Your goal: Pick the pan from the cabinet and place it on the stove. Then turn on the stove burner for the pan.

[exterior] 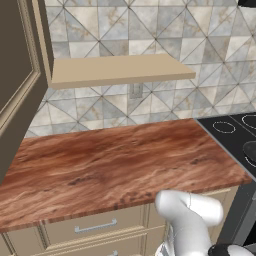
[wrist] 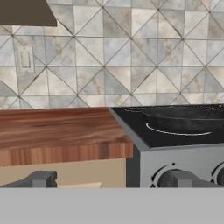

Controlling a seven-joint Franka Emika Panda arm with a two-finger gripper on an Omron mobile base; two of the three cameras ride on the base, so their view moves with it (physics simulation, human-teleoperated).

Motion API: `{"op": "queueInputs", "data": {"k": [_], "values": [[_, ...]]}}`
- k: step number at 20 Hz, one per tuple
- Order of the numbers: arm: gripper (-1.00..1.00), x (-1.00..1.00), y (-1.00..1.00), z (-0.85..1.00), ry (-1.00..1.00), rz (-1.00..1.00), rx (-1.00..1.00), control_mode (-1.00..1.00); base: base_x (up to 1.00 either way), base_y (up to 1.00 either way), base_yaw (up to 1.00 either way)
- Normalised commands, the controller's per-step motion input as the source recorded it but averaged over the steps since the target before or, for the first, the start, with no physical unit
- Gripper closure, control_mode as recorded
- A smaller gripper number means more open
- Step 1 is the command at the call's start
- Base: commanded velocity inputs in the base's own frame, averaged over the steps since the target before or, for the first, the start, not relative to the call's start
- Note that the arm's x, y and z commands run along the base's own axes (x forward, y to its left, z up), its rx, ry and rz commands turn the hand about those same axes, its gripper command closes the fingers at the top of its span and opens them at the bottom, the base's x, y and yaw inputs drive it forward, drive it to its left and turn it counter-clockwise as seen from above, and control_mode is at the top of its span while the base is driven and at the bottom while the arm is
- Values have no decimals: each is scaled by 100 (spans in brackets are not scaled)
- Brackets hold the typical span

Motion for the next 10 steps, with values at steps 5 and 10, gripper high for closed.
{"op": "queueInputs", "data": {"k": [5, 10], "values": [[-100, 13, 0, -4, 0, 0, -3, -100, 0, 0, 0], [-100, 15, -8, -1, 0, 0, -2, -100, 0, 0, 0]]}}
